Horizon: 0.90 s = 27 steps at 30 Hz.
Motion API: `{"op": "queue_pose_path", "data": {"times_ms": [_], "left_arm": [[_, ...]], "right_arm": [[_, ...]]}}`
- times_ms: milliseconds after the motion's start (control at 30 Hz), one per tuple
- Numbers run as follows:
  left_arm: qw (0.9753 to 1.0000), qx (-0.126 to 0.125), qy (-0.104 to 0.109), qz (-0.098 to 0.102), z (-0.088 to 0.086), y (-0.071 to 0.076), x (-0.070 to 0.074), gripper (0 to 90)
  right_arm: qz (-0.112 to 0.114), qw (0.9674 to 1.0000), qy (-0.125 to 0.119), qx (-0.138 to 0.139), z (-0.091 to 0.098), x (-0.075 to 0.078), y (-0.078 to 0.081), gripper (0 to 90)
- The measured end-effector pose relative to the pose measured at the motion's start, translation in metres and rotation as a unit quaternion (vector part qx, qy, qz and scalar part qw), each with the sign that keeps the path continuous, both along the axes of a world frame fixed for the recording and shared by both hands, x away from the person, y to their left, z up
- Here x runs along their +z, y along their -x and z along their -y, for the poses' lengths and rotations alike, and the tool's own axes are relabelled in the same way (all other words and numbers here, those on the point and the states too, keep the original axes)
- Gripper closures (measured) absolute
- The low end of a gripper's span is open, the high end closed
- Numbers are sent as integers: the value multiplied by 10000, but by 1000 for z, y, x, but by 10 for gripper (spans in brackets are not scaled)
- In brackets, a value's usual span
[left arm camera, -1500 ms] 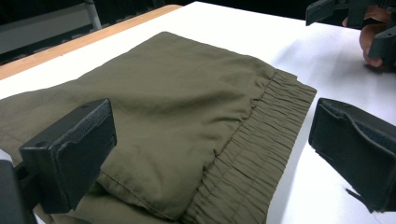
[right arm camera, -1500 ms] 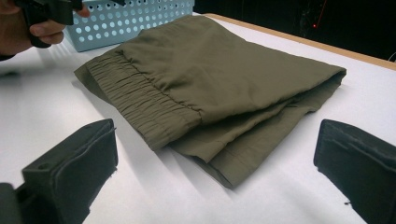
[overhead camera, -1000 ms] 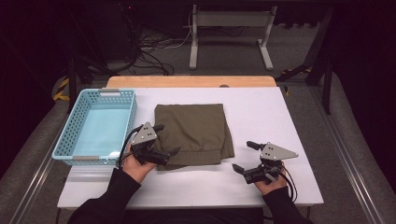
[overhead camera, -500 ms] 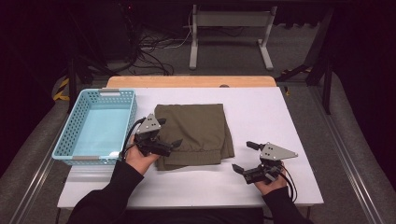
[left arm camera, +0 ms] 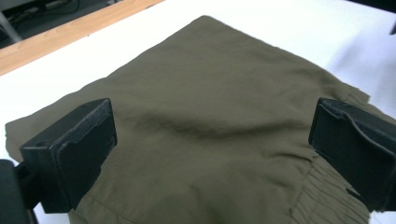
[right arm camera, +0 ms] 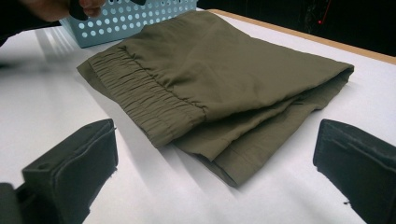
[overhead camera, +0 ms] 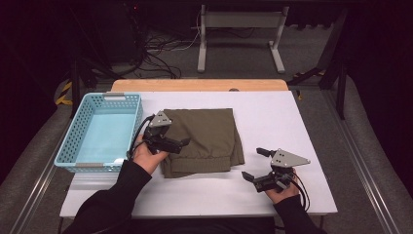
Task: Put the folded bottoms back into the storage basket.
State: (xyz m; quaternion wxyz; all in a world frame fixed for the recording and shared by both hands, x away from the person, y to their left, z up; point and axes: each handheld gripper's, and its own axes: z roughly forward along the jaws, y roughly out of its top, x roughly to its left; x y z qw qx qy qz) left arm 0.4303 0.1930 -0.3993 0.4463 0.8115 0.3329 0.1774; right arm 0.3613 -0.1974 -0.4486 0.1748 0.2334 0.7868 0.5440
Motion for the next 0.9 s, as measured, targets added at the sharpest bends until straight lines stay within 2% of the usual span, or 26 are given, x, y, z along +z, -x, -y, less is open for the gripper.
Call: {"op": "queue_pose_path", "data": {"times_ms": [200, 700, 800, 900], "left_arm": [[9998, 176, -108, -58, 2, -8, 0, 21], [9983, 425, -320, -249, 7, -27, -9, 23], [9976, 457, -457, -229, 10, -31, -12, 23], [9966, 548, -537, -303, 10, -36, -15, 24]], "right_arm": [[-14, 10000, -3, 13, 0, 0, 0, 4], [-11, 10000, 5, 42, -1, 0, 0, 5], [-16, 10000, 11, 45, -1, 0, 0, 5], [-18, 10000, 8, 51, -1, 0, 0, 5]]}}
